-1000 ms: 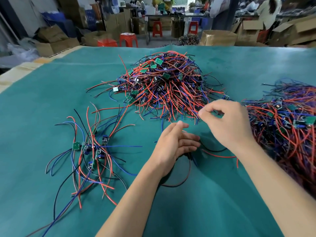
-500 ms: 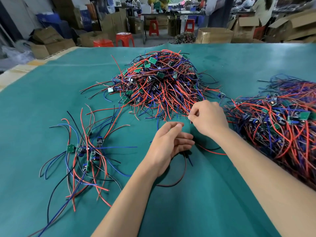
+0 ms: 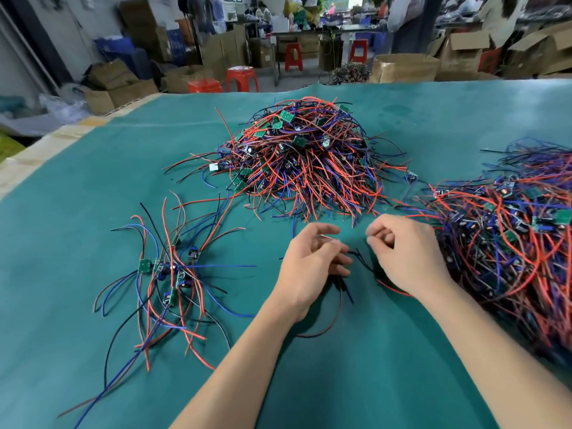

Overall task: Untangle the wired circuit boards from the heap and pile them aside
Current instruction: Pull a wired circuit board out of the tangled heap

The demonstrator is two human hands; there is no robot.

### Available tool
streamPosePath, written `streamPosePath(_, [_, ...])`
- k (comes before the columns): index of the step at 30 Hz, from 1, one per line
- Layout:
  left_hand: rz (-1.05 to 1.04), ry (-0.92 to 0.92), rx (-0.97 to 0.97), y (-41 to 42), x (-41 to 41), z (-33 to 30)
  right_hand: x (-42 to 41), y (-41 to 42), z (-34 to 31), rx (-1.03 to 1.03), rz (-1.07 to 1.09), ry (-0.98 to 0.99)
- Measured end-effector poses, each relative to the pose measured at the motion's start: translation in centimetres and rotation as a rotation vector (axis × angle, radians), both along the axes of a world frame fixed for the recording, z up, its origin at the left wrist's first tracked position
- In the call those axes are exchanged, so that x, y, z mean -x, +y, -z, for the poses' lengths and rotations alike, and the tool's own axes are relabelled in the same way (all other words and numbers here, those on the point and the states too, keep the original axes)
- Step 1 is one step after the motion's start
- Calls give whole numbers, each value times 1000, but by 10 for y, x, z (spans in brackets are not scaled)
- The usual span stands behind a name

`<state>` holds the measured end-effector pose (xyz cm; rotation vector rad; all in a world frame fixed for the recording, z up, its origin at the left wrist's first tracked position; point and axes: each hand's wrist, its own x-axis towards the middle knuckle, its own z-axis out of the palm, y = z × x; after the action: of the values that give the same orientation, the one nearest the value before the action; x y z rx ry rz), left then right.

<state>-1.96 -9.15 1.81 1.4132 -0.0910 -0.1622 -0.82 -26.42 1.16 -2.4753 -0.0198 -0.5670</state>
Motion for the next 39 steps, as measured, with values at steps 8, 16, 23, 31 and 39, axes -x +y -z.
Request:
streamPosePath(8, [-102, -206, -389, -9, 6, 9, -11, -49, 1, 27, 261, 31])
streamPosePath(16, [-331, -333, -729, -21, -11, 10, -9, -40, -4, 85, 292, -49])
streamPosePath(23, [-298, -362, -686, -18, -17, 13, -48, 4, -44, 100, 73, 17])
streamPosePath(31, [-290, -260, -591, -14, -21, 11, -87, 46, -39, 257, 80, 212])
streamPosePath(39, [-354, -142, -279, -14, -24, 8, -15, 26, -53, -342, -168, 159])
